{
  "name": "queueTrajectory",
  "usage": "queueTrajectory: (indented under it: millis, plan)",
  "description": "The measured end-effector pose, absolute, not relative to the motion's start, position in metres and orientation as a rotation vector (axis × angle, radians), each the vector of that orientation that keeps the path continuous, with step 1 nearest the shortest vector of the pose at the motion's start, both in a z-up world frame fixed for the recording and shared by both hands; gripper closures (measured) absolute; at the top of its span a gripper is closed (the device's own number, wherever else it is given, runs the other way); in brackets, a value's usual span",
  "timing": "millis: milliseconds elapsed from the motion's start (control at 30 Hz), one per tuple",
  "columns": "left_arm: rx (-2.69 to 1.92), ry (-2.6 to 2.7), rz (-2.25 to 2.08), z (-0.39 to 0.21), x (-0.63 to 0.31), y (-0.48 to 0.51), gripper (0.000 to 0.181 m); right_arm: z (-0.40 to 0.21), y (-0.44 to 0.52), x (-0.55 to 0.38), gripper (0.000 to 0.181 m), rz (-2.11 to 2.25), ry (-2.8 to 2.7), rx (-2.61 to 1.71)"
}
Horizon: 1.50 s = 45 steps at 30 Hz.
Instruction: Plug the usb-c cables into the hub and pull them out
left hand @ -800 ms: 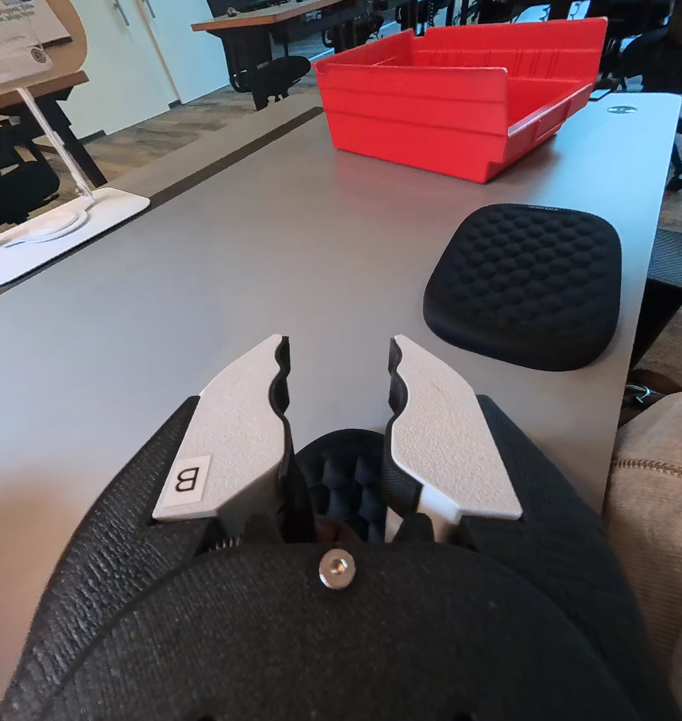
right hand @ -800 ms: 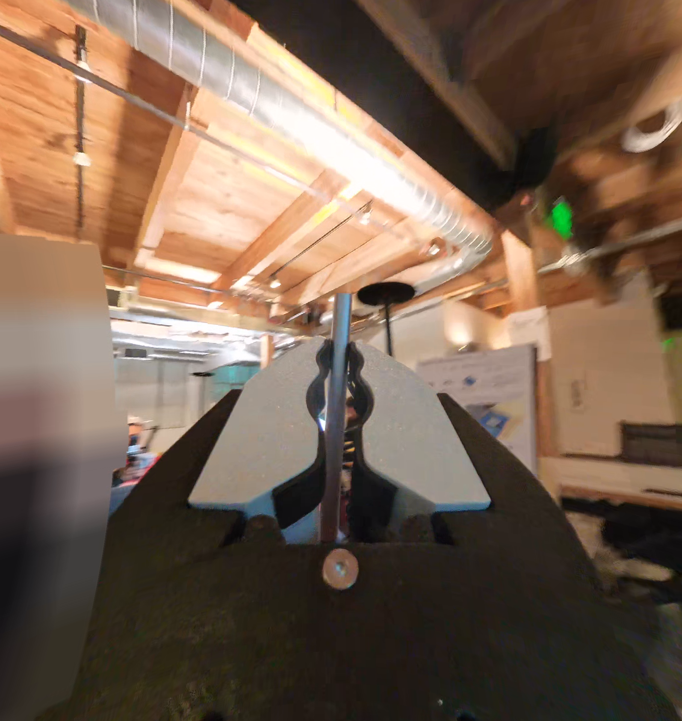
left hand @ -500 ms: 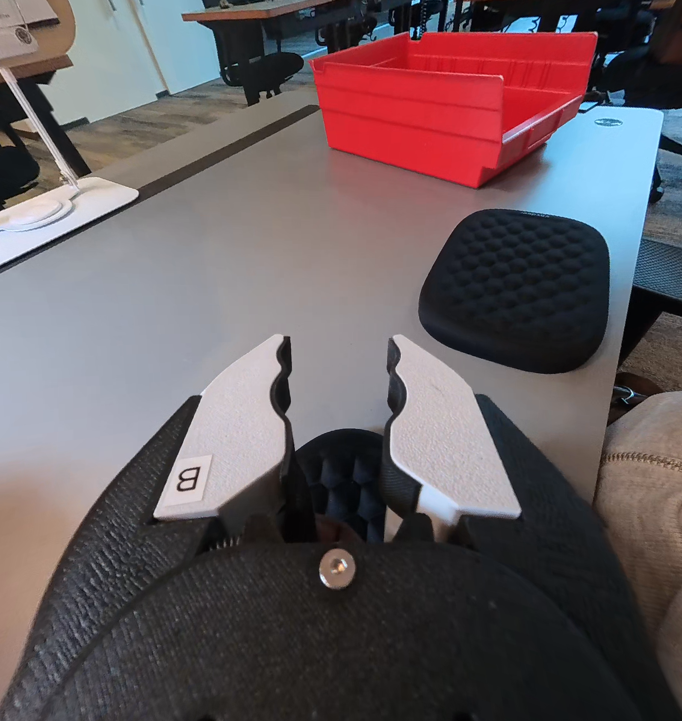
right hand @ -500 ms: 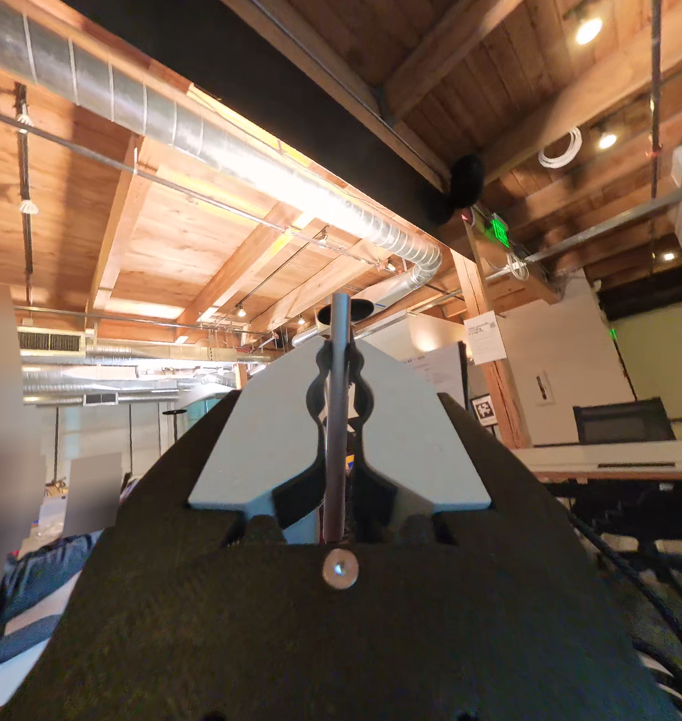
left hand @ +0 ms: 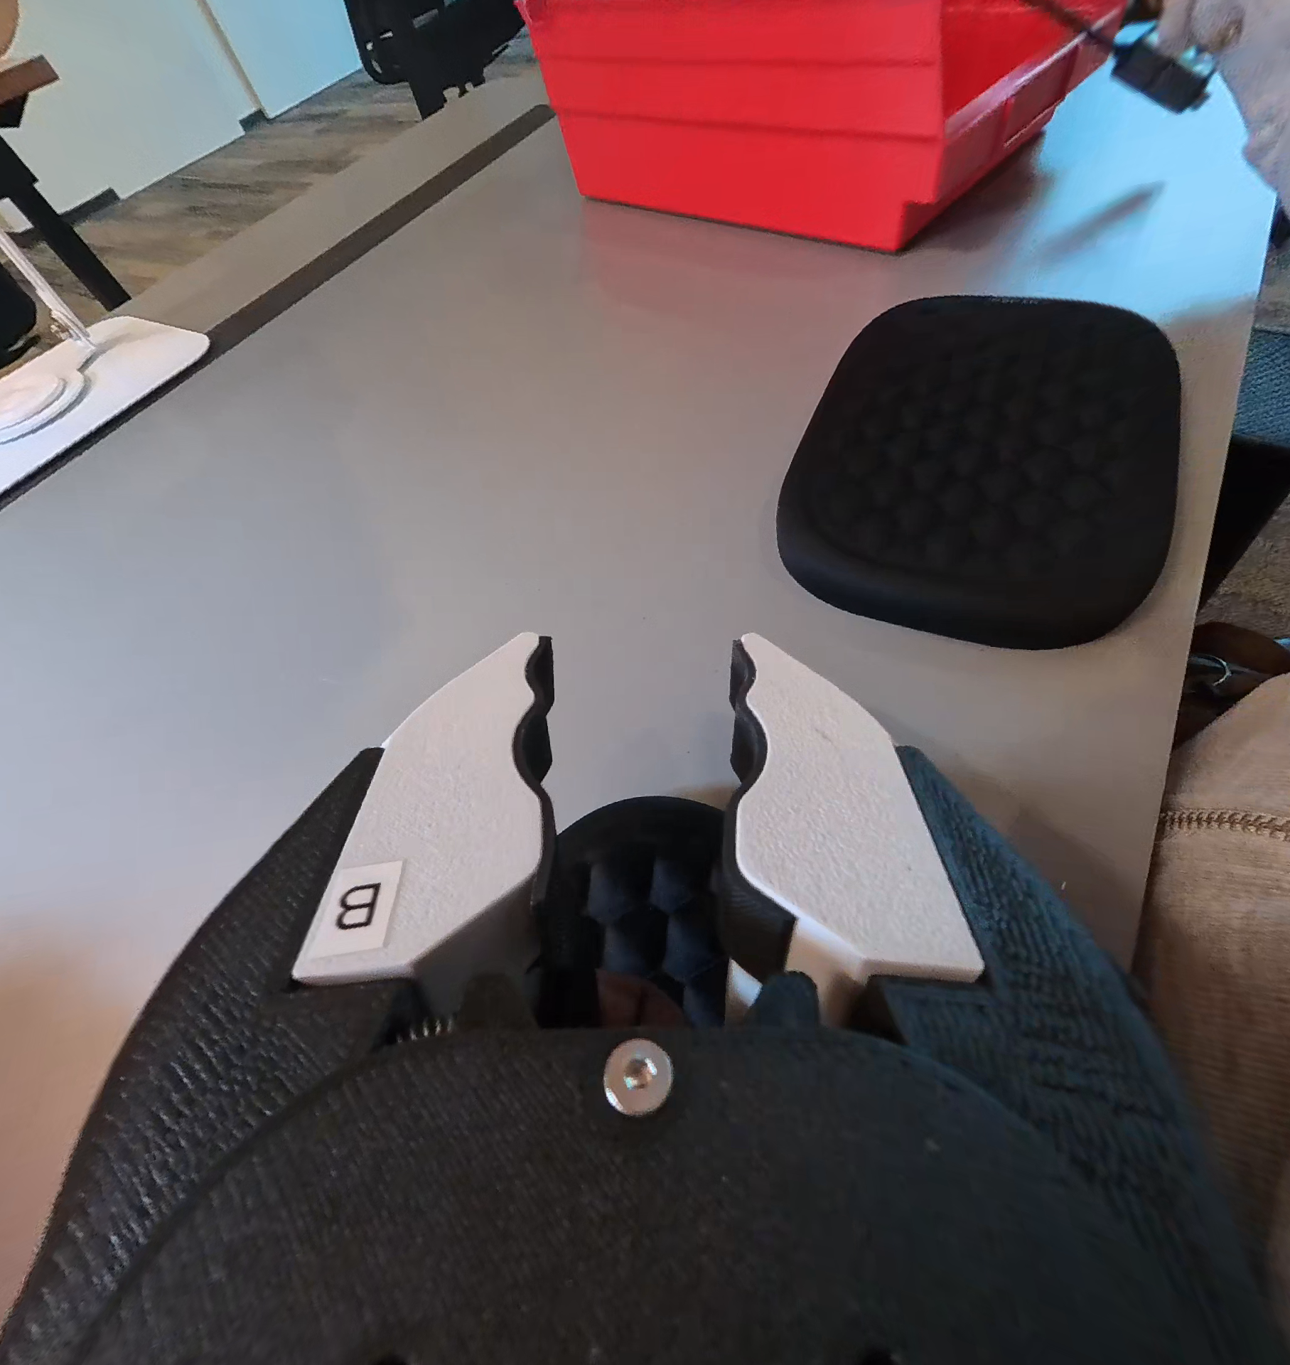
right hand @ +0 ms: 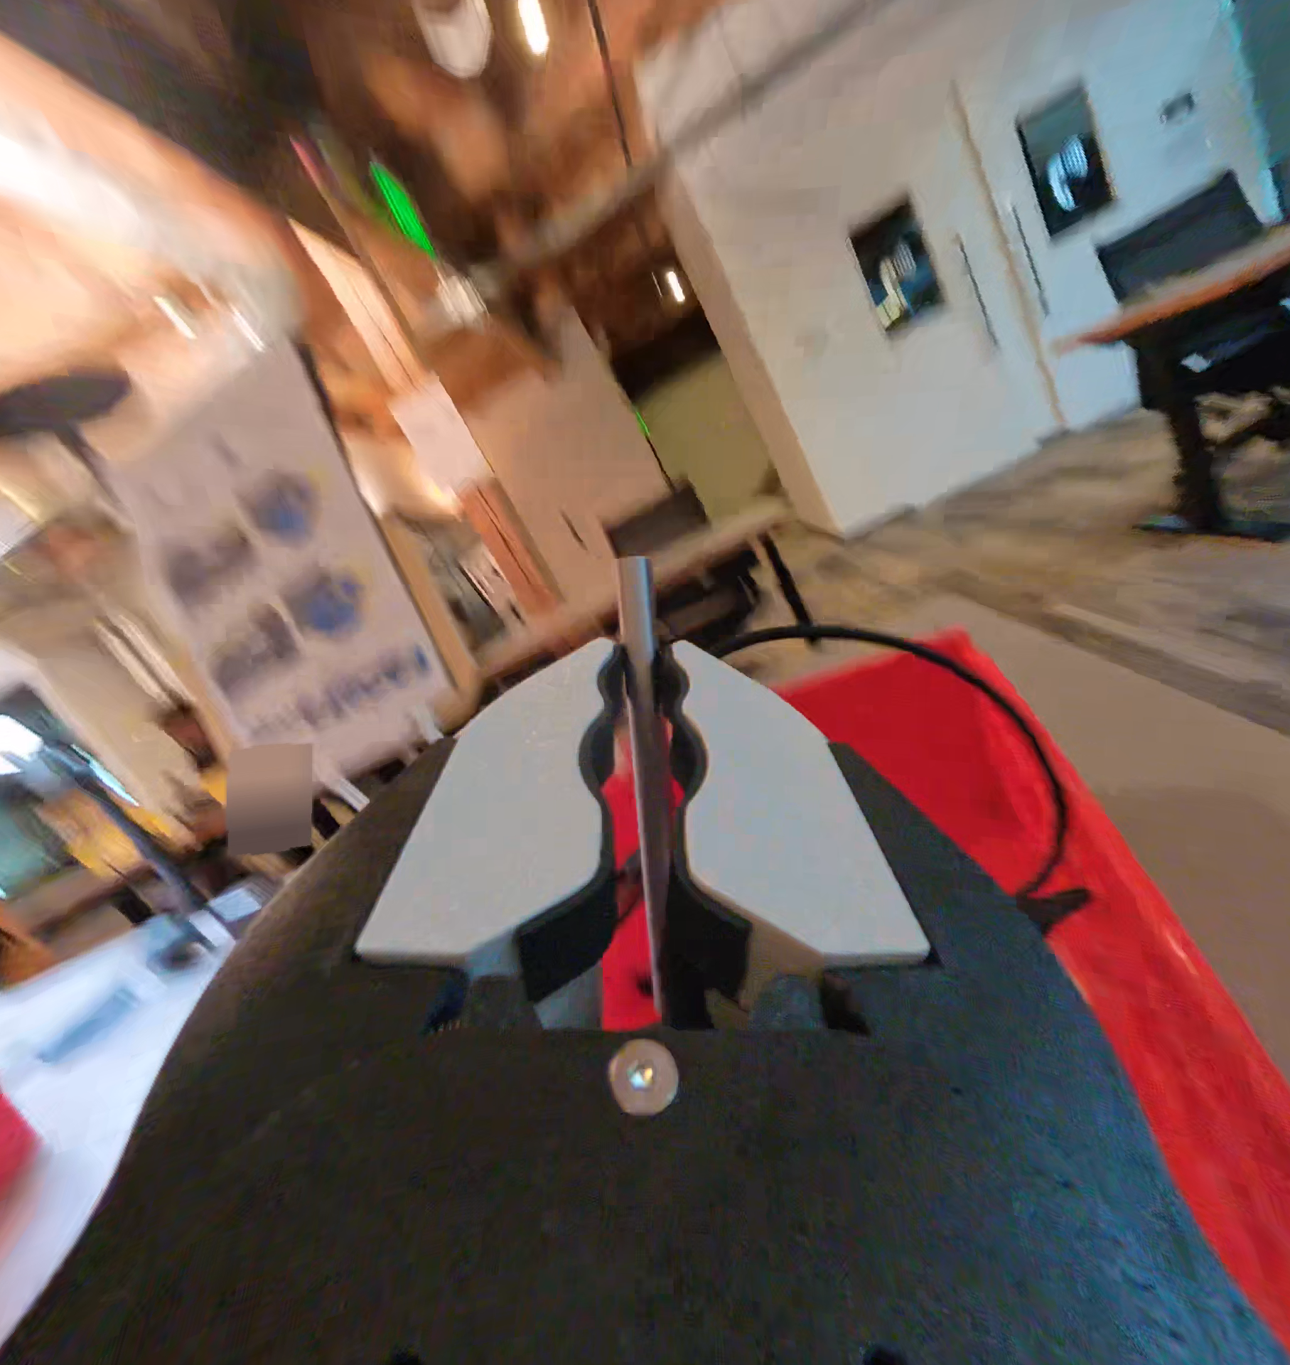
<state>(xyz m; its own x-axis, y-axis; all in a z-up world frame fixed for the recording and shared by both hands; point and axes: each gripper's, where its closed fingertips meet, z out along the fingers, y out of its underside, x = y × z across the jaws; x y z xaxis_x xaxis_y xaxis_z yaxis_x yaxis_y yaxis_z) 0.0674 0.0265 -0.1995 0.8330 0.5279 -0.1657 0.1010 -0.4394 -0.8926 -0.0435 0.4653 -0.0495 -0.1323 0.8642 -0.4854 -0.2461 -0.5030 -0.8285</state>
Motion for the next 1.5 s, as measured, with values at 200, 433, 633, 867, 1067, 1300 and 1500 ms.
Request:
queueTrajectory:
  millis: [200, 433, 633, 867, 1067, 1300, 1500]
  plan:
    - [-2.001, -0.488, 0.484, -0.202, 0.066, 0.027, 0.135, -0.122, 0.437, -0.074, 0.168, 1.320, -1.300, -1.542]
    - [-2.020, -0.488, 0.478, -0.205, 0.066, 0.027, 0.135, -0.148, 0.418, -0.109, 0.162, 1.153, -1.643, -1.607]
    - [-2.049, -0.500, 0.440, -0.209, 0.066, 0.029, 0.136, -0.198, 0.399, -0.116, 0.155, 0.717, -2.107, -1.596]
    - [-2.033, -0.544, 0.379, -0.209, 0.064, 0.027, 0.136, -0.210, 0.395, -0.140, 0.135, 0.613, -2.075, -1.774]
    - [-1.963, -0.585, 0.368, -0.202, 0.060, 0.023, 0.136, -0.145, 0.399, -0.142, 0.100, 0.667, -1.978, -1.703]
    - [-1.954, -0.628, 0.366, -0.202, 0.056, 0.021, 0.136, -0.113, 0.448, -0.155, 0.117, 0.519, -1.847, -1.536]
    - [-1.944, -0.658, 0.390, -0.202, 0.053, 0.018, 0.136, -0.082, 0.416, -0.131, 0.143, 0.930, -1.764, -1.464]
